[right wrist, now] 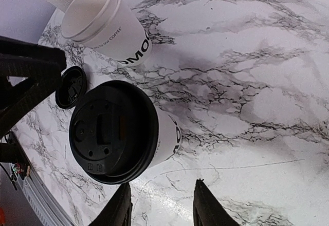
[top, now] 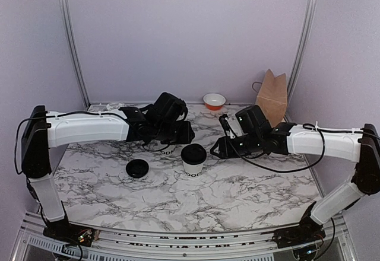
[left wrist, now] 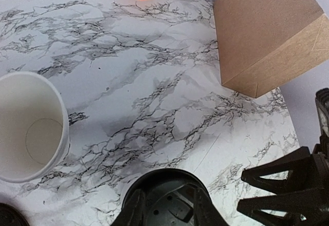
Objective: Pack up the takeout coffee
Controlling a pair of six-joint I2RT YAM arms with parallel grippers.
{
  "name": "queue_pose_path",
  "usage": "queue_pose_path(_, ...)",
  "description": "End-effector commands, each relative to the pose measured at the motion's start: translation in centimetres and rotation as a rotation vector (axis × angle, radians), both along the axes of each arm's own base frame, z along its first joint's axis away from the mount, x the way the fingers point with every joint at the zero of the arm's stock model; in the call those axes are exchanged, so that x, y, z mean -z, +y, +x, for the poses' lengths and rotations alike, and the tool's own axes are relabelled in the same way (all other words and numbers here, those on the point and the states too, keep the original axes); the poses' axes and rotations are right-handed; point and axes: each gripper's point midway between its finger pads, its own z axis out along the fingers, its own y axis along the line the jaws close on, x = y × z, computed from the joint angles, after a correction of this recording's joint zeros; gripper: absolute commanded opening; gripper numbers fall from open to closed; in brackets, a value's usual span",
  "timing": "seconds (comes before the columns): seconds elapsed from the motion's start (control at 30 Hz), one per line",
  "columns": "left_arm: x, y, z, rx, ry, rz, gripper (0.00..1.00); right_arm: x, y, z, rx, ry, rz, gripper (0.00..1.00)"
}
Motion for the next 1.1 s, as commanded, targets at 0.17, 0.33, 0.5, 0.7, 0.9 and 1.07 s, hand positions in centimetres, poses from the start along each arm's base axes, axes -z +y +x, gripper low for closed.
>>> queue_pose_path(0.17, 2.7, -1.3, 2.7, 0.04, -0.033, 0.191, 0.35, -0.3, 0.9, -3.3, -0.012, 0.012, 0.048, 0.39)
queue_pose_path(0.33, 3.6, -1.3, 4.0, 0.024, -0.021, 0.218, 0.37, 0.3, 2.2, -4.9, -0.046, 0.028, 0.072, 0.39)
queue_pose_path(0.5, 4.8, -1.0, 4.6, 0.014, 0.003, 0.259, 0.37, 1.2, 3.8, -6.0, -0.086, 0.05, 0.081, 0.39)
queue_pose_path(0.7, 6.2, -0.5, 4.6, 0.023, 0.037, 0.279, 0.37, 2.0, 5.2, -6.9, -0.12, 0.069, 0.088, 0.39)
queue_pose_path(0.9, 6.6, -0.2, 3.9, 0.033, 0.058, 0.28, 0.37, 2.5, 5.3, -6.8, -0.12, 0.074, 0.079, 0.39)
queue_pose_path(1.07, 6.8, 0.5, 3.0, 0.024, 0.078, 0.275, 0.36, 3.1, 5.3, -6.8, -0.119, 0.087, 0.07, 0.39)
